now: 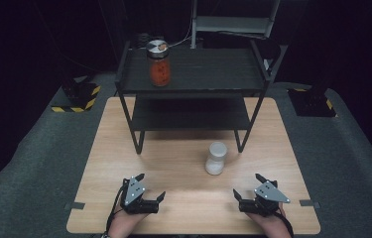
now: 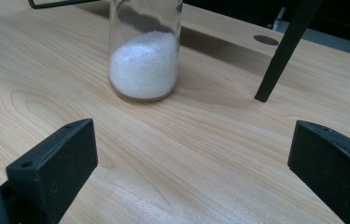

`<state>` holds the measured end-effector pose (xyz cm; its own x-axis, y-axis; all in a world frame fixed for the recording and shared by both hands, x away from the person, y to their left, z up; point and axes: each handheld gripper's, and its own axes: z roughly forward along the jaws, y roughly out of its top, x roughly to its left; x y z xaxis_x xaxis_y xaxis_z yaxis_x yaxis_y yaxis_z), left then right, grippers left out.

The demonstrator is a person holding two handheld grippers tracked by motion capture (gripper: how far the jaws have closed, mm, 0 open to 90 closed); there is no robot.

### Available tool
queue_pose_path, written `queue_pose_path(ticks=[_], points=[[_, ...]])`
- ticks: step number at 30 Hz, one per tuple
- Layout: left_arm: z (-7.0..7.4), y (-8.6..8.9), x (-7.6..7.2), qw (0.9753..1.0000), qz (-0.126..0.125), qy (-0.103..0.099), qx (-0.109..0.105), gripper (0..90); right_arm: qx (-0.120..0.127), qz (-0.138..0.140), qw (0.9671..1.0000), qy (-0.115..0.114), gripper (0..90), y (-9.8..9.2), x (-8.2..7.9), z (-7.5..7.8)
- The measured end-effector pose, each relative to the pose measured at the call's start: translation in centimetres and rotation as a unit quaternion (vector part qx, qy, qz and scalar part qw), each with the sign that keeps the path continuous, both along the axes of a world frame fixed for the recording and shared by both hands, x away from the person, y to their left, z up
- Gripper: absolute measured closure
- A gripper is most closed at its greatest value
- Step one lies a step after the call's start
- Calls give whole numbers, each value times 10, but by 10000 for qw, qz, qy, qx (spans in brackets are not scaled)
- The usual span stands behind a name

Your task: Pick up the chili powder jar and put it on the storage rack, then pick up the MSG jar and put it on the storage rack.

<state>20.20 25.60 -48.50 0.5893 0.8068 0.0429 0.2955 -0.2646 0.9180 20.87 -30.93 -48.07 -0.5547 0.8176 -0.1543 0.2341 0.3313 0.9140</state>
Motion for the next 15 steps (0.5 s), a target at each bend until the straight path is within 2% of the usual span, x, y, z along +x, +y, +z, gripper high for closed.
queue_pose_path(ticks=[5,9,11,15], points=[[1,-2,0,9999,-39,-20,117,8,-51,105,9999,-51,35,-1,-1,-1],[2,-2,-2,9997,-31,-71,232,6,-6,64,10000,5,35,0,0,0],[1,0,-2,9998,-42,-63,184,6,26,59,10000,-38,34,-1,-1,-1],[1,2,-1,9999,-75,-47,148,6,33,29,10000,32,30,-1,-1,0]])
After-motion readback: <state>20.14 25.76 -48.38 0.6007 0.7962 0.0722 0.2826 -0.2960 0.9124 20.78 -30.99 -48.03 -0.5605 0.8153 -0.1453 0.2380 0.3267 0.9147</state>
